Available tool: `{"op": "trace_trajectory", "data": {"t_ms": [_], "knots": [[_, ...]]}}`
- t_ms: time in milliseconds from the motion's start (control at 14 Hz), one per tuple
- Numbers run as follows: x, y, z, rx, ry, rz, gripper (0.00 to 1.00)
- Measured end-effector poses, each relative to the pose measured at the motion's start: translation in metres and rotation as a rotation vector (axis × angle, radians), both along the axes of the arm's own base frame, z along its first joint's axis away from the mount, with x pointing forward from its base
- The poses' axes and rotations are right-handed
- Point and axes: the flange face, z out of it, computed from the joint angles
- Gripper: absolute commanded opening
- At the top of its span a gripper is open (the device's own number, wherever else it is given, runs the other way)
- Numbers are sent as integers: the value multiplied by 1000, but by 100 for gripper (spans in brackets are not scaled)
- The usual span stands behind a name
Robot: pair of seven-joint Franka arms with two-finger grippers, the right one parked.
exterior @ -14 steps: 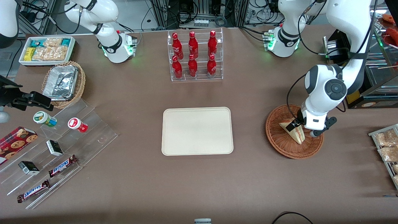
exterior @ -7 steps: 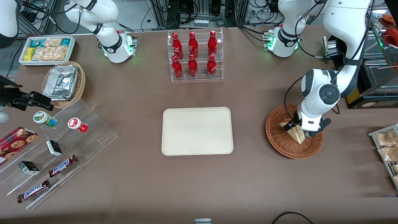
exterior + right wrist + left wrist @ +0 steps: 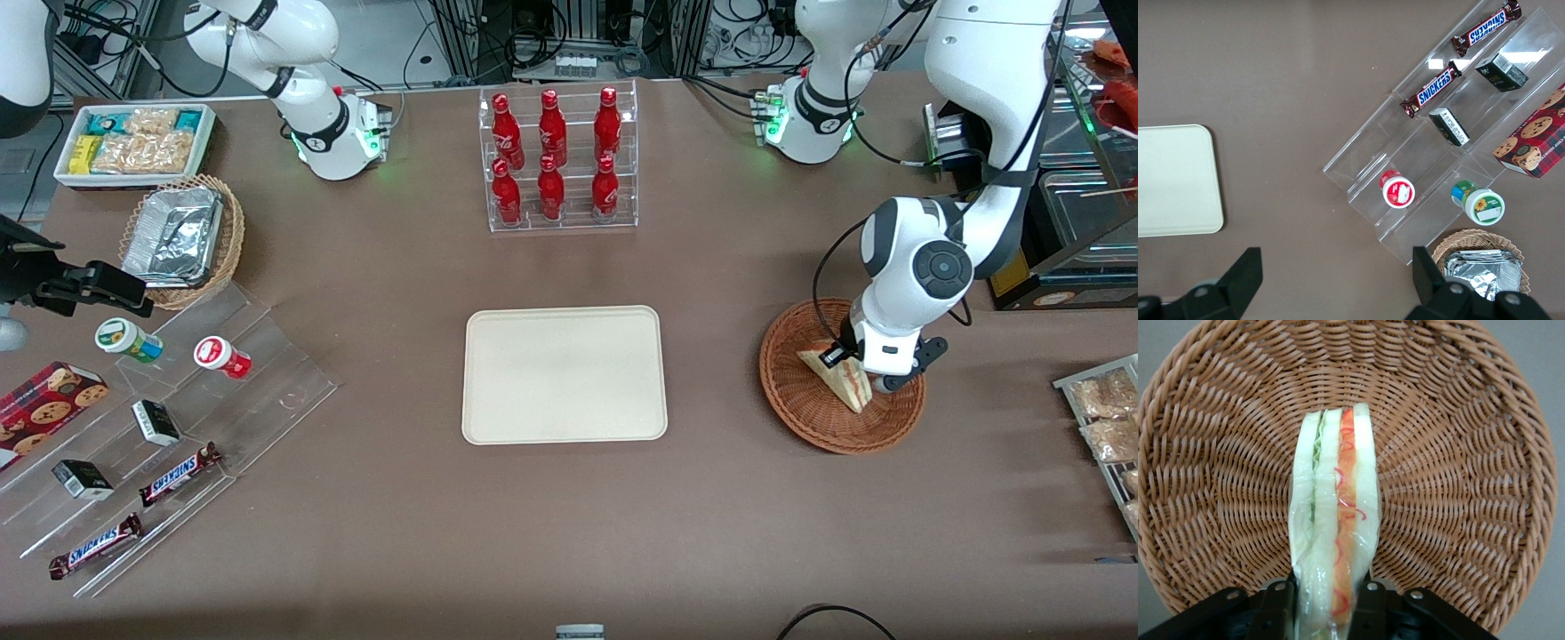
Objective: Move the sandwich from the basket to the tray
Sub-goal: 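Lift the sandwich and carry it over the cream tray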
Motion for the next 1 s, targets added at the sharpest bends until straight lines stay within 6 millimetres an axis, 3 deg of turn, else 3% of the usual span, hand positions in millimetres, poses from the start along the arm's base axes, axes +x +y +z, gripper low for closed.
{"op": "trace_trajectory", "data": {"t_ms": [286, 500, 714, 1000], "knots": [[4, -1, 37, 14, 1, -24, 0], [10, -22, 97, 34, 73, -71, 0], [11, -78, 144, 41, 86, -165, 0], [-8, -167, 155, 34, 62, -322, 0]]}}
